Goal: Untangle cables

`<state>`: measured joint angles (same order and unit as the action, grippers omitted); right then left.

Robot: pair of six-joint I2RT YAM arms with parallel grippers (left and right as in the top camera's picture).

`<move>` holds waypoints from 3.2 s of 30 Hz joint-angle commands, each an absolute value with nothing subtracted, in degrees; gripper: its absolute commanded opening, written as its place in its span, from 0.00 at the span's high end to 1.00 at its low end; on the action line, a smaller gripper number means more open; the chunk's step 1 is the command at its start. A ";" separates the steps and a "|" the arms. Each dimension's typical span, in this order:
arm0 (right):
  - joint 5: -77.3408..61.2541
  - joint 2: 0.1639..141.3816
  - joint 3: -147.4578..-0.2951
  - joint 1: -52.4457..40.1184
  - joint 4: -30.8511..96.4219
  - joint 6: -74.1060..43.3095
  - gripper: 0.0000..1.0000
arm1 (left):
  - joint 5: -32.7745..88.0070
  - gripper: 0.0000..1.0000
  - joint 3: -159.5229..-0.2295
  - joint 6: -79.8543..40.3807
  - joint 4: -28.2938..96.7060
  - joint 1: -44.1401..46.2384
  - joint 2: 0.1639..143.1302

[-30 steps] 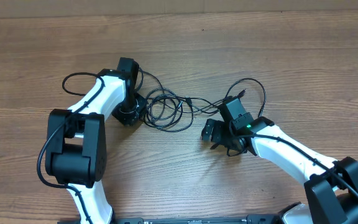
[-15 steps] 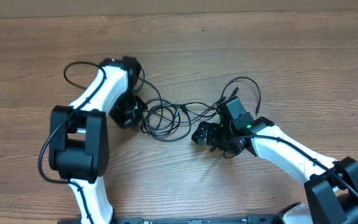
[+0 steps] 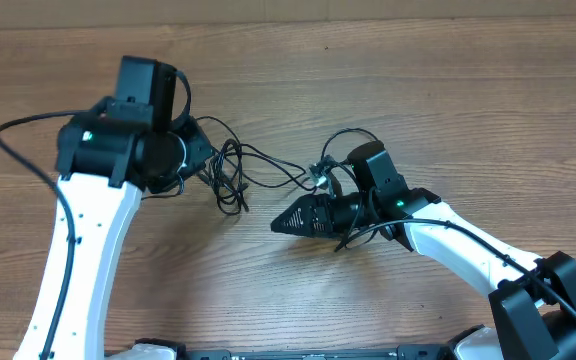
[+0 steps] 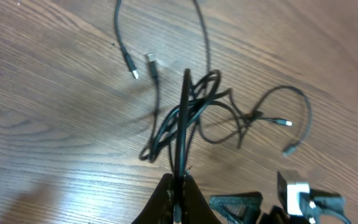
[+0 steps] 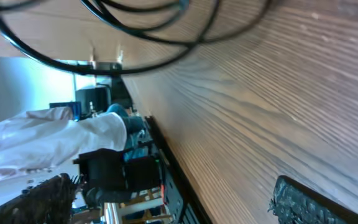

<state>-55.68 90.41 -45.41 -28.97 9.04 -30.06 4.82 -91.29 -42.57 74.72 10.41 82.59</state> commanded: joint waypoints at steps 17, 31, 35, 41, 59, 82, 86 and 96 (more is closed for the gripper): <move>-31.27 84.12 -54.65 -29.19 4.14 -43.24 0.00 | 50.30 0.96 -91.98 -8.51 59.79 10.55 78.19; 2.20 86.78 -54.76 -30.89 19.75 -50.46 0.11 | 71.22 0.96 -92.03 -15.59 40.34 10.31 78.17; 13.54 88.79 -54.72 -28.34 28.64 -56.88 0.10 | 74.96 0.96 -92.07 -24.51 30.61 7.42 77.60; 14.98 89.67 -54.72 -16.53 37.04 -57.17 0.10 | 71.22 0.96 -92.09 -28.25 28.34 -3.05 75.35; 0.27 89.67 -53.23 -9.04 40.53 -41.50 0.00 | 16.53 0.16 -87.94 -40.93 71.42 -5.87 79.11; -0.14 89.67 -47.18 -9.04 35.48 -41.71 0.00 | -30.46 0.00 -86.72 -1.06 45.06 9.89 118.28; -0.12 89.67 -47.18 -9.04 34.74 -41.71 0.00 | -30.46 0.00 -86.74 -1.32 37.04 9.87 122.28; -0.14 89.67 -47.18 -9.04 34.44 -41.69 0.00 | -30.68 0.96 -88.05 -6.83 33.76 9.61 120.81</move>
<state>-0.01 89.56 -47.44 -8.73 33.56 -41.95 -29.28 -86.70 -3.05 31.27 9.67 122.91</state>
